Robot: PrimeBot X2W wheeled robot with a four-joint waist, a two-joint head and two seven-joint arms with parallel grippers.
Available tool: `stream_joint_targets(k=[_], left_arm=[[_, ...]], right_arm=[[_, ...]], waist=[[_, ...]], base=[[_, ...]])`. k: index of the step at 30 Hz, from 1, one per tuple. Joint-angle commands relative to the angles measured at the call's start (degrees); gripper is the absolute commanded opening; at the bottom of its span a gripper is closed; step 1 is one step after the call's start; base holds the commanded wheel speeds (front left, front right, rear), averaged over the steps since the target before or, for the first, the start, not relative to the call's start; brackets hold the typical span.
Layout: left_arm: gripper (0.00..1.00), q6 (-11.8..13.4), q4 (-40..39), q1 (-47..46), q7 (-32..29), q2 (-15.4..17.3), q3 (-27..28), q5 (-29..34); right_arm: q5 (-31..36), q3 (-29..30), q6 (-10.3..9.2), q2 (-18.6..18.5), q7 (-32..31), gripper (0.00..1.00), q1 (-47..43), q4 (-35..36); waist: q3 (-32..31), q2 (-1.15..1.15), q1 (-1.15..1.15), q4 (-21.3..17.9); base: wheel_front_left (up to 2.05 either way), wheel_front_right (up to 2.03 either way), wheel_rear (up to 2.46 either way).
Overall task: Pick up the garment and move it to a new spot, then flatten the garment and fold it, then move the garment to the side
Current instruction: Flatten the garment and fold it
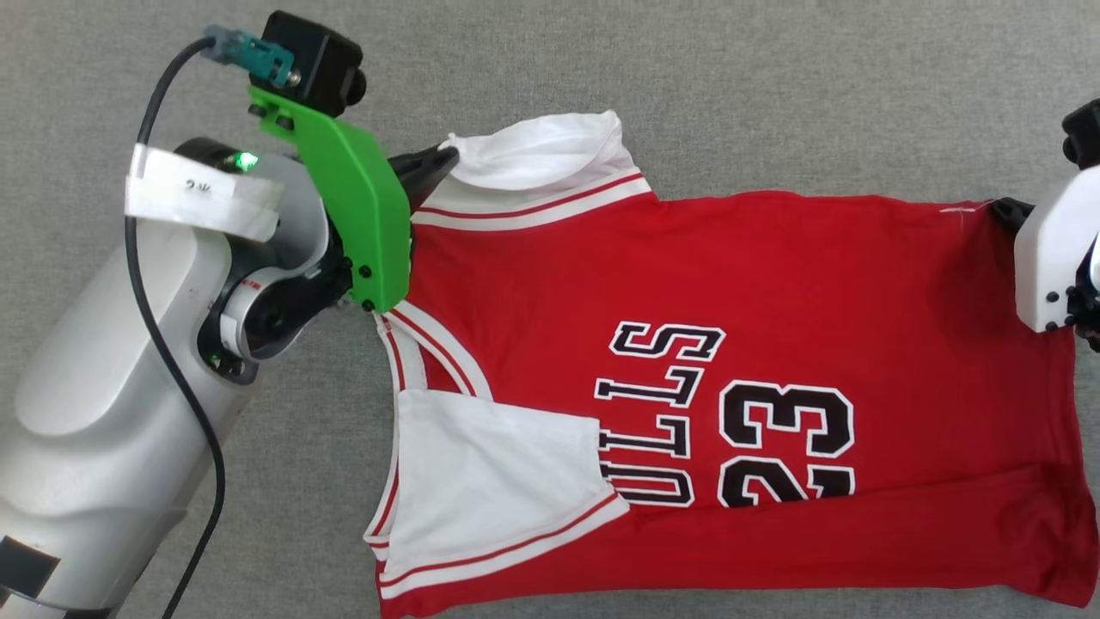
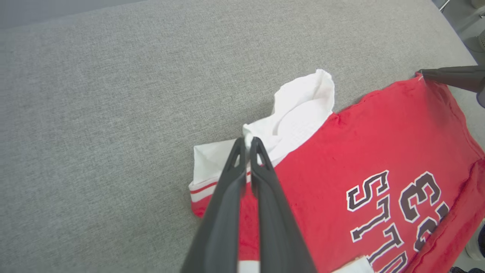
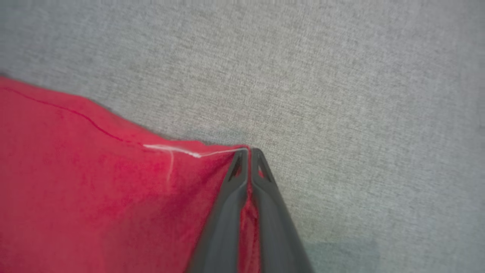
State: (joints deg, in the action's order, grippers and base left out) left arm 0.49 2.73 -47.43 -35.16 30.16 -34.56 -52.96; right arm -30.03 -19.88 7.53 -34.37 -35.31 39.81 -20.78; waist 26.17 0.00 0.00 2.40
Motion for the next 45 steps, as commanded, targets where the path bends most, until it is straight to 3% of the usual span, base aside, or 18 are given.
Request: stream_joint_targets(k=[1,12,26,36,45], left_arm=[[0.0,-0.29,1.4,2.56,2.15,0.48,1.18,-1.07],[0.0,0.38,2.49,9.62,9.02,0.83,3.06,-1.69],[0.0,1.9,-1.13,21.68,12.18,2.3,2.24,-3.19],[0.0,4.26,-4.45,32.95,13.2,3.73,0.6,-4.71],[0.0,5.43,-4.65,38.29,12.63,4.03,-1.9,-4.74]], right_arm=[[0.84,0.03,-0.04,0.05,6.14,0.0,-1.3,-2.24],[-3.88,1.28,-0.04,-0.16,19.62,0.0,-5.86,-5.46],[-9.01,1.77,-0.04,-1.37,29.86,0.0,-18.1,-2.91],[-12.51,0.32,-0.04,-2.55,31.2,0.0,-27.03,0.82],[-15.13,-0.71,-0.04,-4.47,27.43,0.0,-32.84,4.7]], waist=[[-2.62,0.0,0.0,-0.34],[-8.95,0.0,0.0,0.18],[-14.98,0.0,0.0,1.4],[-17.02,0.0,0.0,1.65],[-18.27,0.0,0.0,1.67]], base=[[0.0,0.0,0.0],[0.0,0.0,0.0],[0.0,0.0,0.0],[0.0,0.0,0.0],[0.0,0.0,0.0]])
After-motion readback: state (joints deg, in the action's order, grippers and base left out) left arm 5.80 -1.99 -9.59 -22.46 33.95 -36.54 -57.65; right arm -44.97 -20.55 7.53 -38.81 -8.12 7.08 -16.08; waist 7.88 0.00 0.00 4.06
